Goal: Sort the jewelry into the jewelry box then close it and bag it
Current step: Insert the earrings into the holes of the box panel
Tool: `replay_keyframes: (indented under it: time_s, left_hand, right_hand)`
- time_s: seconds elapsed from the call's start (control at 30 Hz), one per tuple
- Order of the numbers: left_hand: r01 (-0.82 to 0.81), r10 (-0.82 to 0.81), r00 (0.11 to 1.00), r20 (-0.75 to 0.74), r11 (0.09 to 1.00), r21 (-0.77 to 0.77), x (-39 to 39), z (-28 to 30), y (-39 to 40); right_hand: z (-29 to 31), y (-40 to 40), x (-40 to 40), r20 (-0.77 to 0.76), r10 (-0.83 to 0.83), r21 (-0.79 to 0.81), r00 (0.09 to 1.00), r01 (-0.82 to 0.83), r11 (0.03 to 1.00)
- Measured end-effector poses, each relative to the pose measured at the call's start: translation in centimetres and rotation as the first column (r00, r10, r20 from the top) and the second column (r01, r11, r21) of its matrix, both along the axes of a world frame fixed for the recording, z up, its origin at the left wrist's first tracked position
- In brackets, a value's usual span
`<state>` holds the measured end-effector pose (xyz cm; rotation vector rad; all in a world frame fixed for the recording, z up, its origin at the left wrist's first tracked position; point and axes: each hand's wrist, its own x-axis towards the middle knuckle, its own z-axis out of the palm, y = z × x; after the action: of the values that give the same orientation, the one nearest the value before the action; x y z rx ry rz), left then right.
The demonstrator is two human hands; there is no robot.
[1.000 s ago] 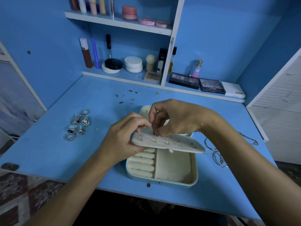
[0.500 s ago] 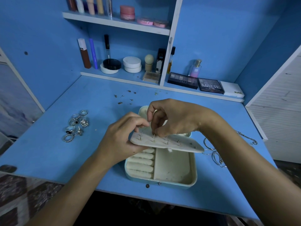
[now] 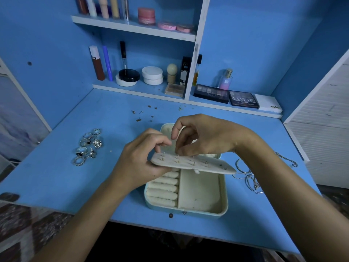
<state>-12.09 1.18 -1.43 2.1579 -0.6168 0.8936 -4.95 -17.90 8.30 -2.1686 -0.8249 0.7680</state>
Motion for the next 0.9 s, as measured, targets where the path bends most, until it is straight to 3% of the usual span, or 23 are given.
replay_keyframes:
  time_s: [0.23,0.43,0.53,0.6,0.73,0.9]
  left_hand:
    - [-0.021,0.014,0.993,-0.12,0.998,-0.059,0.6,0.7,0.0]
    - [-0.071,0.023,0.961,-0.276,0.984,-0.163,1.5,1.7,-0.4]
    - [-0.091,0.019,0.943,-0.332,0.975,-0.205,2.5,1.7,-0.4]
    - [-0.091,0.006,0.933,-0.36,0.971,-0.22,3.2,1.5,-0.3]
    - [-0.102,0.01,0.917,-0.398,0.972,-0.211,4.3,0.7,0.1]
    - [-0.166,0.084,0.887,-0.454,0.976,-0.144,4.9,-0.1,0.3]
  right_hand:
    - [-1.3,-3.5,0.9,-0.146,-0.267,0.294,0.953,0.299,0.908]
    - [-3.9,-6.3,1.8,-0.284,-0.544,0.49,0.79,0.607,0.625]
    - [-5.1,-6.3,1.8,-0.434,-0.583,0.504,0.687,0.721,0.475]
    - [-5.8,-6.1,1.8,-0.477,-0.585,0.508,0.656,0.749,0.426]
    - [-6.7,-5.8,1.8,-0.44,-0.632,0.539,0.639,0.75,0.384]
    - [-7.4,-5.5,1.2,-0.248,-0.769,0.56,0.589,0.735,0.382]
